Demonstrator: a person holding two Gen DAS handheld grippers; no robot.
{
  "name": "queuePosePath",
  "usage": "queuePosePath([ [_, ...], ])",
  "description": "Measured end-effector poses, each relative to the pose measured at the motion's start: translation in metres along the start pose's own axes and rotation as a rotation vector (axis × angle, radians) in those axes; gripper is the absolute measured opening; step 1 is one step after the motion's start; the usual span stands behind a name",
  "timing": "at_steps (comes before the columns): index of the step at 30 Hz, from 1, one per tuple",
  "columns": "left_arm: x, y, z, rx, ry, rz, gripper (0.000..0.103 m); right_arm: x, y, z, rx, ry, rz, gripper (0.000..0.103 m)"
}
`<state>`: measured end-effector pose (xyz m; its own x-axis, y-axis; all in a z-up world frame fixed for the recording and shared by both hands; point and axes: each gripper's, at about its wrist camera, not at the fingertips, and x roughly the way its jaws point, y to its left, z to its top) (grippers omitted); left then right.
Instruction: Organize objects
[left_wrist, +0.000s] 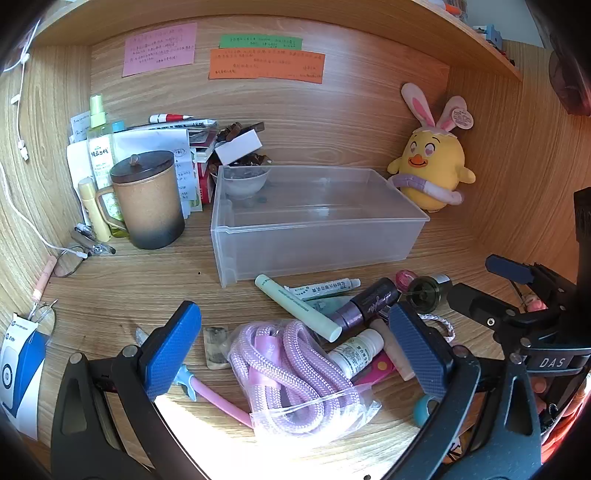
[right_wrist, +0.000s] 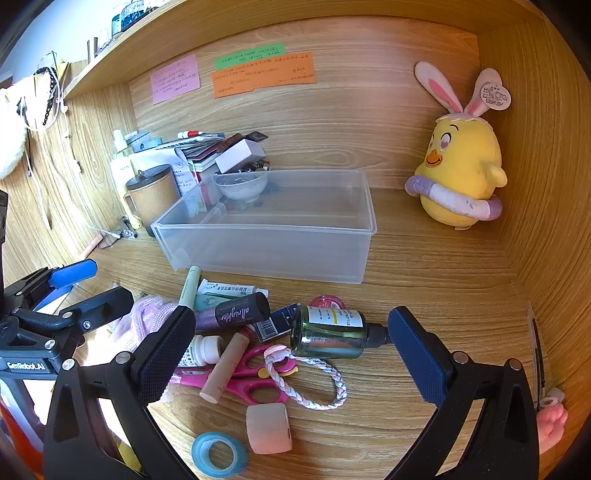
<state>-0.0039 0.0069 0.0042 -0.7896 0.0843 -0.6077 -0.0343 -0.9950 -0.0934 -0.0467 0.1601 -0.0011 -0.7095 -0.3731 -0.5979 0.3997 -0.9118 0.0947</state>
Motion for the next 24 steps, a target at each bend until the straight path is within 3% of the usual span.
queuePosePath([
  [24,-0.0056,-0.0024,-0.0008,0.008,-0.013,-0.002,0.103,-0.0035,0.0010,0.0011,-0.010,-0.014,0.006,0.103],
])
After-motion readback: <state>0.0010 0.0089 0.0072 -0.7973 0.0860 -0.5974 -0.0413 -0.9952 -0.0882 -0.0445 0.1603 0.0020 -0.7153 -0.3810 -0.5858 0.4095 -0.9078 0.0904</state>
